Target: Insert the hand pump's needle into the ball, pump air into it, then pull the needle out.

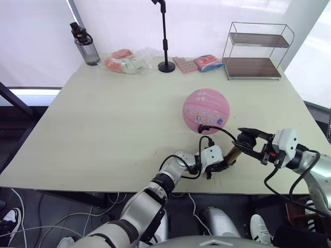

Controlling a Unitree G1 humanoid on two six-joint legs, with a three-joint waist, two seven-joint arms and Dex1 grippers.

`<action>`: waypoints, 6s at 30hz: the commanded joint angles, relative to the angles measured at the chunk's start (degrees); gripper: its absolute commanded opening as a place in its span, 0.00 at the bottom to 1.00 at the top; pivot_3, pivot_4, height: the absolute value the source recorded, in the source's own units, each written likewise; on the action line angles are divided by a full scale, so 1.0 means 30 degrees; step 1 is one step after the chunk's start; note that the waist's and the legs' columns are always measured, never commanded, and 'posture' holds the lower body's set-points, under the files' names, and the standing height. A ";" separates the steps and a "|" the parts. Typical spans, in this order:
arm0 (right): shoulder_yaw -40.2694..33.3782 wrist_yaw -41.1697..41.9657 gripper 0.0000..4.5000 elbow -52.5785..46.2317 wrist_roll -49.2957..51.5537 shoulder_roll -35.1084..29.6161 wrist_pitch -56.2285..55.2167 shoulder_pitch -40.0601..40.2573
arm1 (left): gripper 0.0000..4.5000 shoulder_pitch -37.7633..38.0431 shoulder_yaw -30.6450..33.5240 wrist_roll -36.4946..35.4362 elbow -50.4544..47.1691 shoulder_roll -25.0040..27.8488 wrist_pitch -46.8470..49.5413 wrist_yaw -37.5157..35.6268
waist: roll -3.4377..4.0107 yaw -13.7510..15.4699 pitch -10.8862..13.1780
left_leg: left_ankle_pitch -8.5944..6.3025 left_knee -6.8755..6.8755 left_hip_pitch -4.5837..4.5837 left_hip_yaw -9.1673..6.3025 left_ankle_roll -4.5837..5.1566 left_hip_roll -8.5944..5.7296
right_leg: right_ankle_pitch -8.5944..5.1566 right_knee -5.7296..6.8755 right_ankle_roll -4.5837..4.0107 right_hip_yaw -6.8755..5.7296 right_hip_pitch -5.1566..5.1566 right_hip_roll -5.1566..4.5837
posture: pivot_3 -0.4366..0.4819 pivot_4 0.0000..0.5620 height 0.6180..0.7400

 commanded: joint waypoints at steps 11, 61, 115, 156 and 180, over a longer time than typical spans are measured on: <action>-0.6170 0.0838 0.38 -0.3997 0.8308 -0.5676 0.8143 -0.3044 | 0.22 0.0885 -0.0576 0.0958 0.1347 0.0299 0.0808 -0.0545 | 0.0358 0.0321 0.0332 | -0.0009 -0.0003 -0.0119 -0.0002 0.0021 -0.0062 | 0.0028 -0.0035 0.0077 0.0003 -0.0075 -0.0037 | 0.48 0.27 0.93; -0.1805 0.0316 0.38 -0.1774 0.2290 -0.2261 0.3671 -0.0213 | 0.22 0.1010 -0.0601 0.1093 0.1143 0.0330 0.0799 -0.0627 | 0.0137 0.0243 0.0054 | -0.0021 -0.0003 -0.0019 -0.0009 0.0034 -0.0020 | -0.0047 0.0023 -0.0028 -0.0014 -0.0009 -0.0007 | 0.48 0.27 0.93; 0.1467 0.0270 0.38 0.0385 -0.0659 -0.0591 0.2739 0.0219 | 0.22 0.1192 -0.0678 0.1207 0.1085 0.0140 0.0769 -0.0326 | 0.0136 0.0163 0.0001 | -0.0025 -0.0007 -0.0006 -0.0009 0.0041 -0.0018 | -0.0040 0.0011 -0.0009 -0.0012 0.0000 0.0003 | 0.48 0.27 0.93; -0.7833 0.0997 0.38 -0.4197 0.9957 -0.6919 1.2493 -0.4673 | 0.22 0.1270 -0.0577 0.1164 0.1109 0.0109 0.0823 -0.0582 | 0.0443 0.0506 0.0373 | -0.0027 0.0016 -0.0234 -0.0009 0.0056 -0.0100 | -0.0003 -0.0015 0.0064 -0.0042 -0.0174 -0.0092 | 0.48 0.27 0.93; -0.0508 0.1173 0.38 -0.1007 0.3316 0.1011 0.6146 0.1149 | 0.22 0.1124 -0.0582 0.1172 0.1254 0.0115 0.0823 -0.0416 | 0.0140 0.0338 -0.0006 | -0.0033 -0.0021 -0.0020 -0.0025 0.0053 -0.0028 | -0.0029 -0.0001 0.0031 -0.0045 -0.0009 -0.0017 | 0.48 0.27 0.93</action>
